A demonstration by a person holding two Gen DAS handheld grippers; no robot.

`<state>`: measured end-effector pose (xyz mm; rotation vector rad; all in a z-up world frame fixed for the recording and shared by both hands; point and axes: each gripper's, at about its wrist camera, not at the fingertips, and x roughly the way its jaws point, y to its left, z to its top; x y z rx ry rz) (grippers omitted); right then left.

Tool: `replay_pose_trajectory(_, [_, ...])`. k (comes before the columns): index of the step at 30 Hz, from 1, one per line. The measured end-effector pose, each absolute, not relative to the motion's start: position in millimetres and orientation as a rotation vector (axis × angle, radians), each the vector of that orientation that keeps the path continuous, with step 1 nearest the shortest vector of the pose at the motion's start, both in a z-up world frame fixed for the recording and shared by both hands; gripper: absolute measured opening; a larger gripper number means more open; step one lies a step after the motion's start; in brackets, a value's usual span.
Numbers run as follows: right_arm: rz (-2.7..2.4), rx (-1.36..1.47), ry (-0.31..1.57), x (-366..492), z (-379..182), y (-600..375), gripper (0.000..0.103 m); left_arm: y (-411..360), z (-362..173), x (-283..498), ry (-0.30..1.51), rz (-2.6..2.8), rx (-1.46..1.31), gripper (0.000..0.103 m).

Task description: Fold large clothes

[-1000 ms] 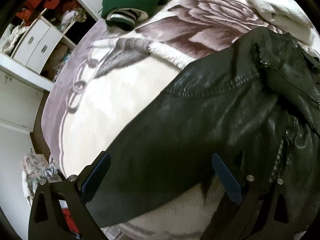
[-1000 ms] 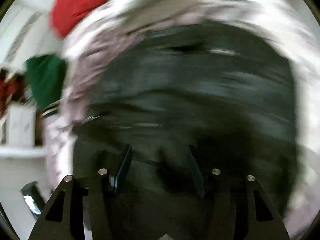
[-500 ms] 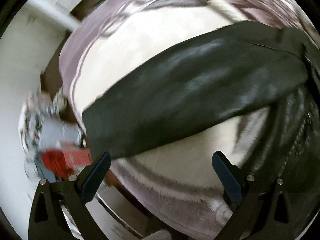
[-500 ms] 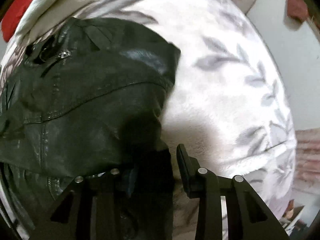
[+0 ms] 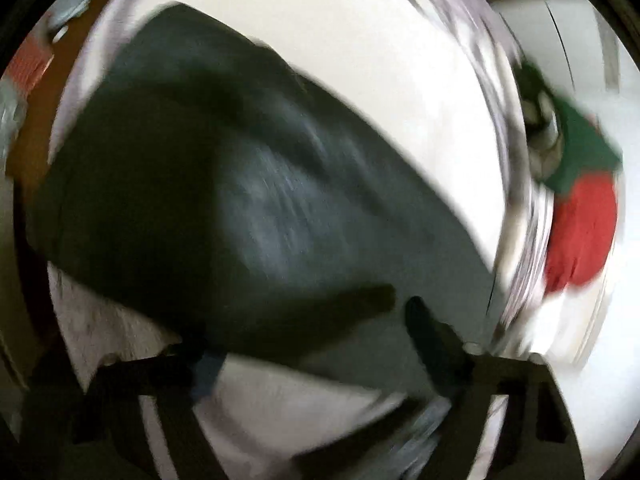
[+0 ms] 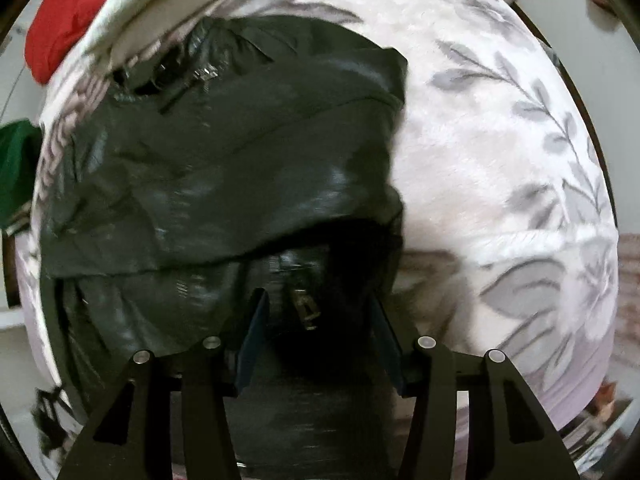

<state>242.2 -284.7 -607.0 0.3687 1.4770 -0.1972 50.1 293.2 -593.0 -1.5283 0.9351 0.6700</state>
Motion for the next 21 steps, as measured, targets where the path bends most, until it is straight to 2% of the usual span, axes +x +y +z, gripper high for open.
replay_pose_trajectory(3, [-0.219,0.365,1.429,242,-590,-262,0.054,308,-589,54,0.875,0.714,-1.547,0.028])
replay_pose_trajectory(4, [-0.228,0.357,1.420,246,-585,-252,0.054,311,-585,58,0.859,0.707,-1.529,0.011])
replay_pose_trajectory(8, [-0.206,0.323,1.405,285,-564,-231,0.054,335,-564,83,0.812,0.623,-1.421,0.006])
replay_pose_trajectory(14, [-0.146,0.274,1.378,308,-561,-166,0.054,374,-518,136,0.707,0.453,-1.326,0.004])
replay_pose_trajectory(21, [-0.121,0.297,1.407,327,-573,-122,0.054,377,-592,125,0.840,0.429,-1.438,0.007])
